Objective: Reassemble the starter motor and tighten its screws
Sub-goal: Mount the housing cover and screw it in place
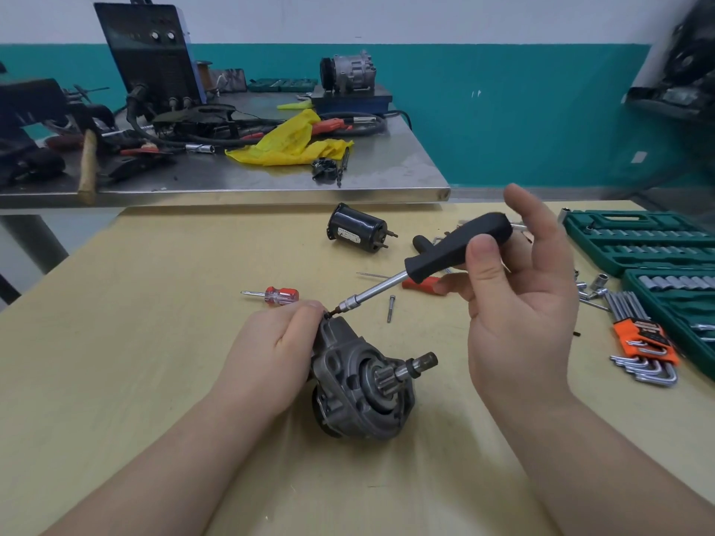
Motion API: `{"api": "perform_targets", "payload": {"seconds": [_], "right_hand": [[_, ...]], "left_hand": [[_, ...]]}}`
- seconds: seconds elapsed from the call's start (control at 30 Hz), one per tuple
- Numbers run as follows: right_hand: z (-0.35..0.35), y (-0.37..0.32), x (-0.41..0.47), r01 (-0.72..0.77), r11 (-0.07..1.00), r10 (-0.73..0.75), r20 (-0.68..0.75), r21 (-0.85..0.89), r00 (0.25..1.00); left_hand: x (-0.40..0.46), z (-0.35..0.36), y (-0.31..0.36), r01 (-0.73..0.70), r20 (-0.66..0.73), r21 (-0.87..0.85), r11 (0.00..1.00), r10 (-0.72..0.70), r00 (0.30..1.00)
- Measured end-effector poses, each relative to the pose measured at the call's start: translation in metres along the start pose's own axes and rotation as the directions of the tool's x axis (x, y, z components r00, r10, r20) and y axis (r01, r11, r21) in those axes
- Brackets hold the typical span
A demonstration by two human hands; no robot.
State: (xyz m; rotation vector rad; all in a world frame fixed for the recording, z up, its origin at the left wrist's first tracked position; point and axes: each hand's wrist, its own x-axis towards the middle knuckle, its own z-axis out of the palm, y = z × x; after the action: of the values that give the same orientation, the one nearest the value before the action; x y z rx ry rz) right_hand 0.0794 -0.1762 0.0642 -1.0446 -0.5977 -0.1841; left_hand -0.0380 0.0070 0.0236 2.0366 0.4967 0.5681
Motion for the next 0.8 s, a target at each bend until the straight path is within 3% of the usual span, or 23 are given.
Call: {"api": "perform_targets", "payload": {"seconds": [0.27,0.47,0.8], "right_hand": [[-0.0056,0.0073,-0.0004,-0.027,1.0,0.028,0.076,-0.006,0.997],[0.0021,-0.0014,-0.0008,0.012,1.0,-0.011,0.019,-0.007,1.0],[-0.0032,0.0044,-0.0003,-0.014,1.0,0.013,0.053,0.011,0.999]], "left_hand": [[-0.0008,0.0003,0.0003,0.017,0.015,-0.034,0.999,-0.017,1.0],[-0.0008,0.0003,0.0014,0.021,0.014,-0.026,0.999,-0.021,1.0],[-0.0003,-0.0001,0.0028,0.017,0.007,0.008,1.0,-0.017,1.0]]}}
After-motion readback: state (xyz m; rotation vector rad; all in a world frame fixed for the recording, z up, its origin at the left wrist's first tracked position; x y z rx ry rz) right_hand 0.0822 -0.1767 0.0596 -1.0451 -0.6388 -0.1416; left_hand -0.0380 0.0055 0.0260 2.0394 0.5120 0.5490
